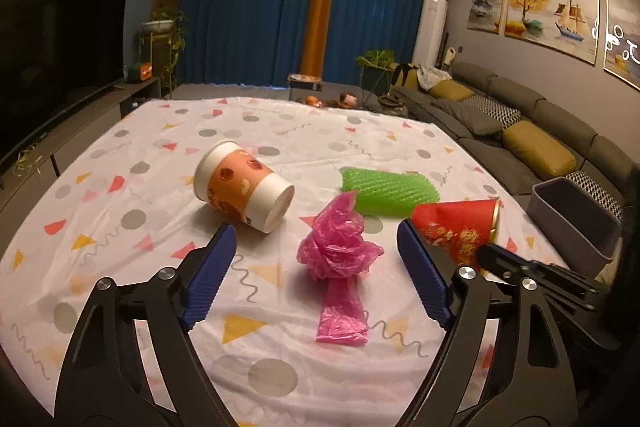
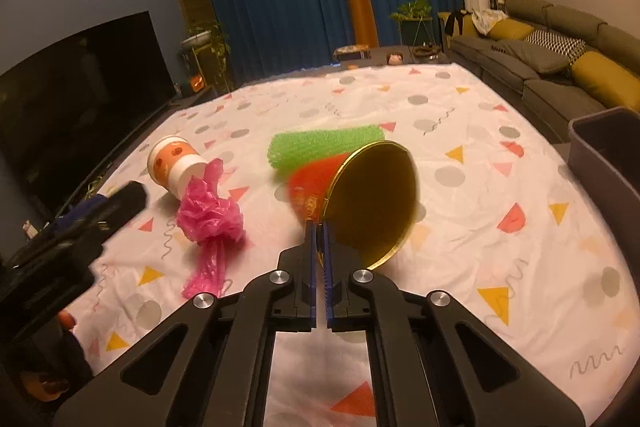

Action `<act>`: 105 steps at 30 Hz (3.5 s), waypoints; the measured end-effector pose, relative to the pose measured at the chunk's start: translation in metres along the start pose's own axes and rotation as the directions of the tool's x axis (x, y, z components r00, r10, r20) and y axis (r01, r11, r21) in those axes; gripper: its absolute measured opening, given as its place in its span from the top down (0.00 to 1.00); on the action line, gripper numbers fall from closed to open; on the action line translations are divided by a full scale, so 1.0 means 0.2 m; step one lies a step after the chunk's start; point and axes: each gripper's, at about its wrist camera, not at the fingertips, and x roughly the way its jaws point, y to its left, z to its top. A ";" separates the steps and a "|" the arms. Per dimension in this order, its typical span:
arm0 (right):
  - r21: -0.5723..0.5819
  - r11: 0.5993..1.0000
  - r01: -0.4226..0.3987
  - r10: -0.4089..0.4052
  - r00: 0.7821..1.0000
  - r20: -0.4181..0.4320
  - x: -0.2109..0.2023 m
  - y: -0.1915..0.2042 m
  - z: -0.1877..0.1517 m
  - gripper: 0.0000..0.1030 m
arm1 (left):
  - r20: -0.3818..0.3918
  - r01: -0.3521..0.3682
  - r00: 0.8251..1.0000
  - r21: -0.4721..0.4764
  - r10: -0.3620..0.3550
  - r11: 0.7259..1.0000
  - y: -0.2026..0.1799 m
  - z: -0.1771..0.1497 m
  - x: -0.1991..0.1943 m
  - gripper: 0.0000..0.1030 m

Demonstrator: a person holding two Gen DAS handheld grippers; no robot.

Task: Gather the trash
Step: 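Grasp the pink plastic bag with the left tool while the right tool grasps the red snack can, then carry the pink bag and red snack can over the grey bin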

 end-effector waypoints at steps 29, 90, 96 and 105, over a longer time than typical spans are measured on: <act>-0.037 0.997 0.062 -0.055 0.986 0.158 -0.45 -0.04 -0.08 0.96 | -0.112 0.057 0.992 -0.011 -0.058 0.998 -0.10 -0.07 -0.03 0.78; 0.181 0.895 0.408 -0.446 0.842 0.305 -0.95 -0.91 0.08 0.96 | -0.069 0.446 0.894 0.219 -0.442 0.868 -1.37 0.19 0.00 0.78; 0.219 0.870 0.441 -0.489 0.827 0.277 -0.92 -1.08 0.08 0.96 | -0.099 0.506 0.861 0.246 -0.498 0.826 -1.60 0.17 0.15 0.77; 0.236 0.858 0.456 -0.506 0.829 0.238 -0.85 -1.20 0.04 0.96 | -0.138 0.556 0.831 0.265 -0.539 0.788 -1.78 0.14 0.29 0.77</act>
